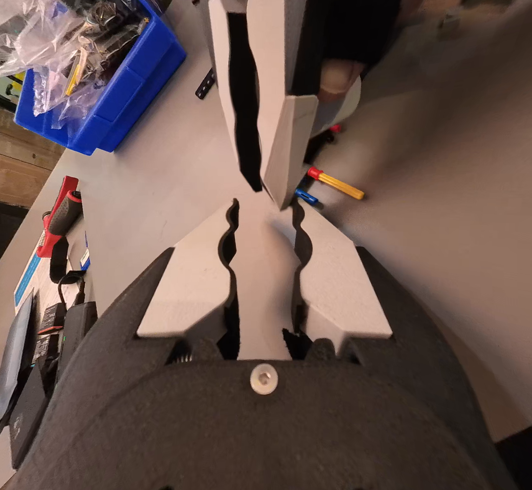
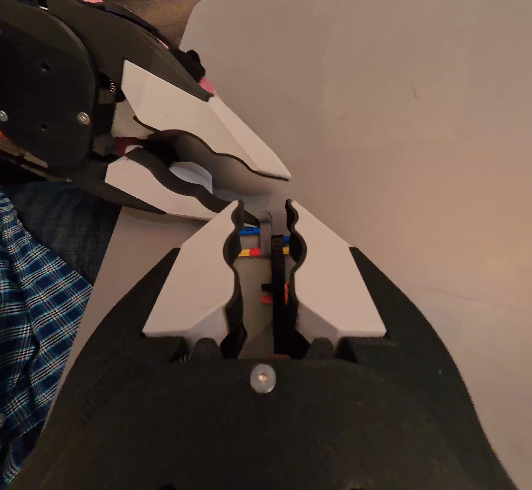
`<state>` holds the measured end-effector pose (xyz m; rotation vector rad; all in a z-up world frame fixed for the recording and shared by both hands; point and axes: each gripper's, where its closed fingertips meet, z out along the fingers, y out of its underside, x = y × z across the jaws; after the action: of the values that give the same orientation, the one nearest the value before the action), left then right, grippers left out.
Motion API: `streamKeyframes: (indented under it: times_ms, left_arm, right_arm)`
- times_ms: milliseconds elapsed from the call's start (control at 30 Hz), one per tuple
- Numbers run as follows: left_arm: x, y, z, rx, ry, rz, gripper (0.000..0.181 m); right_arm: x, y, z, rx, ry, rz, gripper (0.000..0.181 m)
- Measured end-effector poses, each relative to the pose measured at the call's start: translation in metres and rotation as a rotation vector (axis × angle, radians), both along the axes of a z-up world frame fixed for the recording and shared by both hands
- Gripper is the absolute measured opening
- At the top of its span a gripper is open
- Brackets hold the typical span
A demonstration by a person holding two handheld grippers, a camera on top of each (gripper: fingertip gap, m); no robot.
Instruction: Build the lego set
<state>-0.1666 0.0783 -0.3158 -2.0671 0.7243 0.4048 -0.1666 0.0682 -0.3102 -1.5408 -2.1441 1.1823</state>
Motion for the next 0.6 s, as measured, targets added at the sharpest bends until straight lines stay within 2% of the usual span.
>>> streamKeyframes:
  times_ms: [333, 433, 600]
  left_arm:
    - [0.002, -0.002, -0.001, -0.004, 0.013, -0.002, 0.031]
    - [0.005, -0.003, -0.004, -0.019, 0.050, -0.009, 0.017]
    - [0.010, -0.007, -0.010, -0.048, 0.114, -0.023, 0.000]
  right_arm:
    - [0.005, 0.005, -0.008, 0.049, -0.025, 0.004, 0.023]
    - [0.006, 0.000, -0.008, 0.071, -0.010, 0.027, 0.007]
    - [0.004, 0.002, -0.009, 0.063, -0.015, 0.009, 0.006]
